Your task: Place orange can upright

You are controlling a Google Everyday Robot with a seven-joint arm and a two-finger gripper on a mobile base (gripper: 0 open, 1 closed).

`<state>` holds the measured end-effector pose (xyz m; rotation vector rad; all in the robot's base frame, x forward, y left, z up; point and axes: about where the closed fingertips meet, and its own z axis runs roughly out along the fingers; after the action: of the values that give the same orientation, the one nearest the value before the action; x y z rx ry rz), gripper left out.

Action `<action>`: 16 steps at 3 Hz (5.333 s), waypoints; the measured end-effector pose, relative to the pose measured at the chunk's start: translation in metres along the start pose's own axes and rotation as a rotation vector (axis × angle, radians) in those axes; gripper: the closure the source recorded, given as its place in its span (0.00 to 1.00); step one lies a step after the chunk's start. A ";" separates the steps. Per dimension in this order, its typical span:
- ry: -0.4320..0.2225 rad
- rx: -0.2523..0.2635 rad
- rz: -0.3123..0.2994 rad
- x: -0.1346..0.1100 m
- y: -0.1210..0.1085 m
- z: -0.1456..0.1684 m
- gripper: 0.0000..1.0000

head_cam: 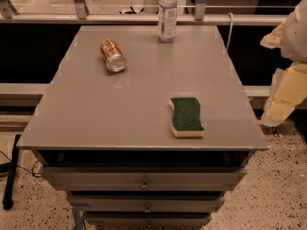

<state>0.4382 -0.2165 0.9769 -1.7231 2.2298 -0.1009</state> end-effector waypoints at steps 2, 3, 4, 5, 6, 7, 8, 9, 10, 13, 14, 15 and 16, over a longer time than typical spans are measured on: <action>-0.037 0.001 -0.017 -0.023 -0.005 0.007 0.00; -0.077 0.001 -0.032 -0.065 -0.012 0.022 0.00; -0.099 -0.007 -0.021 -0.109 -0.020 0.040 0.00; -0.139 -0.036 0.000 -0.163 -0.020 0.059 0.00; -0.140 -0.035 0.001 -0.163 -0.020 0.058 0.00; -0.137 -0.037 0.044 -0.183 -0.025 0.075 0.00; -0.156 -0.053 0.132 -0.225 -0.043 0.110 0.00; -0.198 -0.070 0.216 -0.265 -0.068 0.140 0.00; -0.262 -0.084 0.298 -0.304 -0.095 0.159 0.00; -0.279 -0.116 0.531 -0.371 -0.159 0.226 0.00; -0.259 -0.078 0.587 -0.377 -0.176 0.237 0.00; -0.209 -0.043 0.619 -0.379 -0.184 0.245 0.00; -0.133 -0.033 0.639 -0.383 -0.183 0.260 0.00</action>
Offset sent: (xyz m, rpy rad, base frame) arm 0.0282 0.0513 -0.0080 0.0700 -0.0104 0.0612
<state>0.7686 0.1351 0.8562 -0.9241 2.5622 0.1924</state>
